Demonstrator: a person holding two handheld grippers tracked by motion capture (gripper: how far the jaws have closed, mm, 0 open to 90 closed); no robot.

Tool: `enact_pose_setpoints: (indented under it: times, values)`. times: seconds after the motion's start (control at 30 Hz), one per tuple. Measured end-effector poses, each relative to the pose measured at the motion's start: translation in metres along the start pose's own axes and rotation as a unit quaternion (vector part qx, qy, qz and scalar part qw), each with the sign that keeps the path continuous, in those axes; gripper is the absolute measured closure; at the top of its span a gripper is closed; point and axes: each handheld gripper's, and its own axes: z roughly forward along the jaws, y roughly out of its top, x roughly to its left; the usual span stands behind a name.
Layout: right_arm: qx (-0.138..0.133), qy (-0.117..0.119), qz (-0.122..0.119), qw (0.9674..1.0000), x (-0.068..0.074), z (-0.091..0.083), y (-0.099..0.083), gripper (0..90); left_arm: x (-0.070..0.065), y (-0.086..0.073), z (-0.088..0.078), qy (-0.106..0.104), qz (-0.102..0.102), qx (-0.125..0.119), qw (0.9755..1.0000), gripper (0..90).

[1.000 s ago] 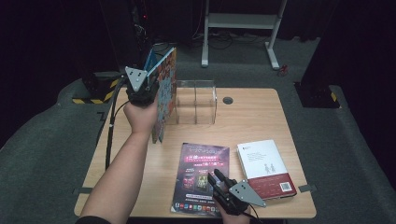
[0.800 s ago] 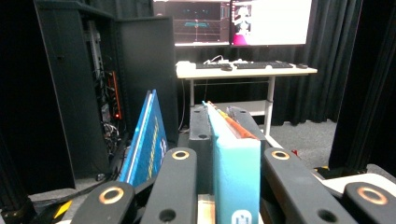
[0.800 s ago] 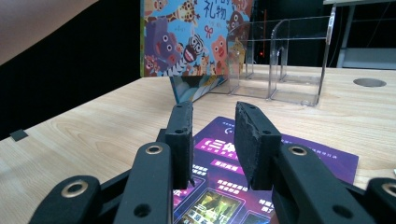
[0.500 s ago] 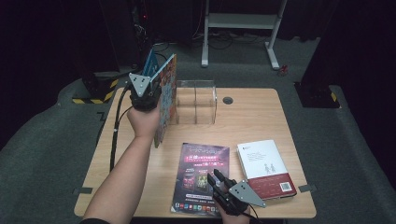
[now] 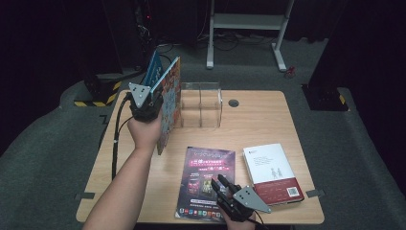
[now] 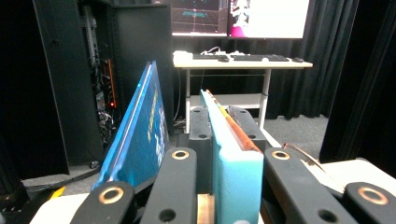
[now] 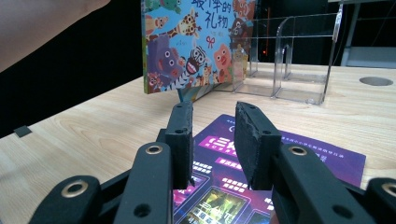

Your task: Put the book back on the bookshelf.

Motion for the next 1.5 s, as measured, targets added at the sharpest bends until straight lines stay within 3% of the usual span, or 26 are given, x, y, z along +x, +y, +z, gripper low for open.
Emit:
enact_pose_setpoints:
  times: [1.1, 1.5]
  values:
    - [0.012, 0.011, -0.004, 0.9999, 0.006, 0.004, -0.003, 67.5, 0.012, -0.014, -0.035, -0.011, -0.007, 0.052, 0.9986, 80.3]
    - [0.016, 0.014, -0.006, 0.9998, 0.007, 0.006, -0.005, 67.4, 0.02, -0.012, -0.041, -0.022, 0.002, 0.082, 0.9964, 79.9]
